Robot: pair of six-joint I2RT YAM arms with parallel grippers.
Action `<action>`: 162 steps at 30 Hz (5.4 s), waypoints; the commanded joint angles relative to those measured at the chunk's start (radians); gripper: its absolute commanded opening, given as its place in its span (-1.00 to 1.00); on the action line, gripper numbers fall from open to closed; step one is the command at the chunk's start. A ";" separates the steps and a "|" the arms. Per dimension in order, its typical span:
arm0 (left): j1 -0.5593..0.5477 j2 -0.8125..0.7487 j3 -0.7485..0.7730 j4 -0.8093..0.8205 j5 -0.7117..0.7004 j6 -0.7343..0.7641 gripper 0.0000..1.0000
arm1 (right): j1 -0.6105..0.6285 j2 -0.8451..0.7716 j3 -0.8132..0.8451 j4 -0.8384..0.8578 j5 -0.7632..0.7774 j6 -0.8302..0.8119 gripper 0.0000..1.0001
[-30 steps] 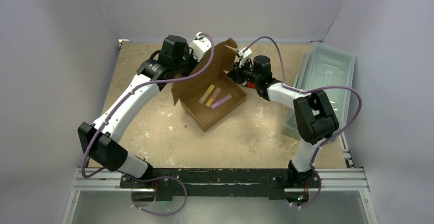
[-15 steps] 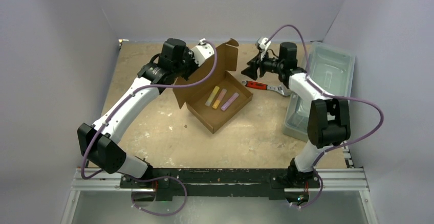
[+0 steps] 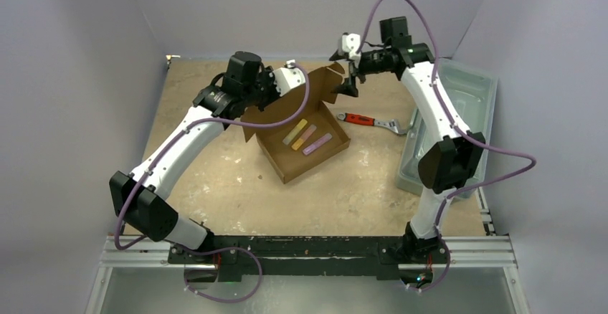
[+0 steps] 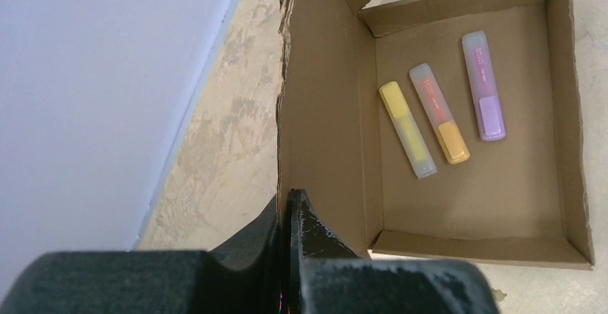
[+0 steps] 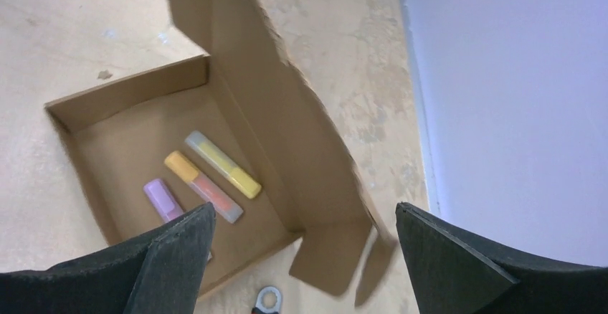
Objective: Fold the paper box
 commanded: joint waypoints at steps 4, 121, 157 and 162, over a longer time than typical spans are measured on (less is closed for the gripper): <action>0.002 0.019 0.086 0.009 0.097 0.053 -1.00 | 0.141 0.025 0.123 -0.131 0.177 -0.101 0.97; 0.497 -0.226 -0.637 0.220 0.353 -1.187 -0.55 | 0.247 0.068 0.065 -0.027 0.394 -0.051 -0.95; 0.249 -0.061 0.018 0.114 0.472 -0.240 0.17 | 0.247 0.082 0.077 -0.037 0.379 -0.059 -0.91; 0.214 -0.053 0.002 0.082 0.422 -0.176 0.01 | 0.247 0.086 0.084 -0.038 0.376 -0.058 -0.91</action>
